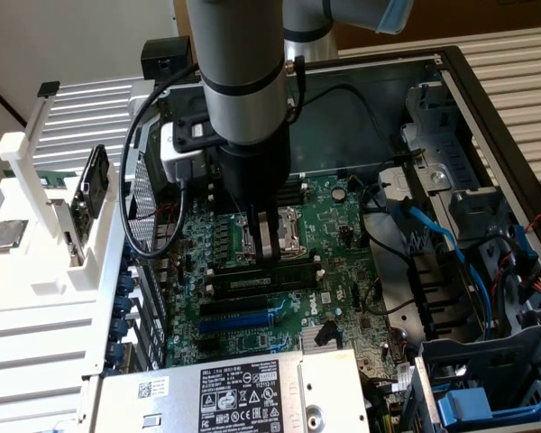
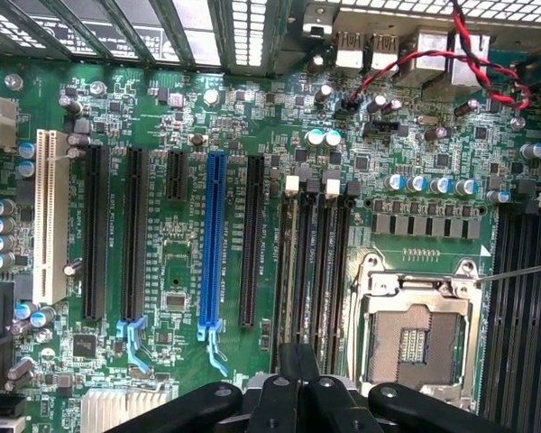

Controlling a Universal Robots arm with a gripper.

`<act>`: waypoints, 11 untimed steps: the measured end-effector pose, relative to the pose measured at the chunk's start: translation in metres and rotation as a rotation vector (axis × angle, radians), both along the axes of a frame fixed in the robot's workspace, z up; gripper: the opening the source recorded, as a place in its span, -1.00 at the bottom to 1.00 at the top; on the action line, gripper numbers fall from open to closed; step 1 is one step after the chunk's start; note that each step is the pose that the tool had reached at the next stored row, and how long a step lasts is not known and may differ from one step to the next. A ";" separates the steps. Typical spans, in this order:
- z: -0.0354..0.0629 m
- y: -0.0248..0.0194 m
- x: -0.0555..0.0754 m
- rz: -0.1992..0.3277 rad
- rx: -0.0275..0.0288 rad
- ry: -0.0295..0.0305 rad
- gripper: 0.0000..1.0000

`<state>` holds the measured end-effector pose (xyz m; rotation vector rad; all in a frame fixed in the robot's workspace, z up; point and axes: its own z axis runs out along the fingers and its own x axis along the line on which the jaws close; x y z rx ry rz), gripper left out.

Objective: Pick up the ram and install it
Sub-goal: 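Press down the ram until it locks into place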

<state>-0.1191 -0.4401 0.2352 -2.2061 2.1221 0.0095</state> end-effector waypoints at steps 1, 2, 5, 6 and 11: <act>-0.0005 0.0000 0.000 0.000 0.0002 0.0001 -0.80; -0.0008 0.0000 0.000 0.000 0.0001 0.0004 -0.80; -0.0028 0.0000 0.000 0.000 0.0001 0.0069 -0.80; -0.0032 0.0000 0.000 0.000 0.0000 0.0089 -0.80; -0.0045 0.0000 0.001 0.000 -0.0002 0.0204 -0.80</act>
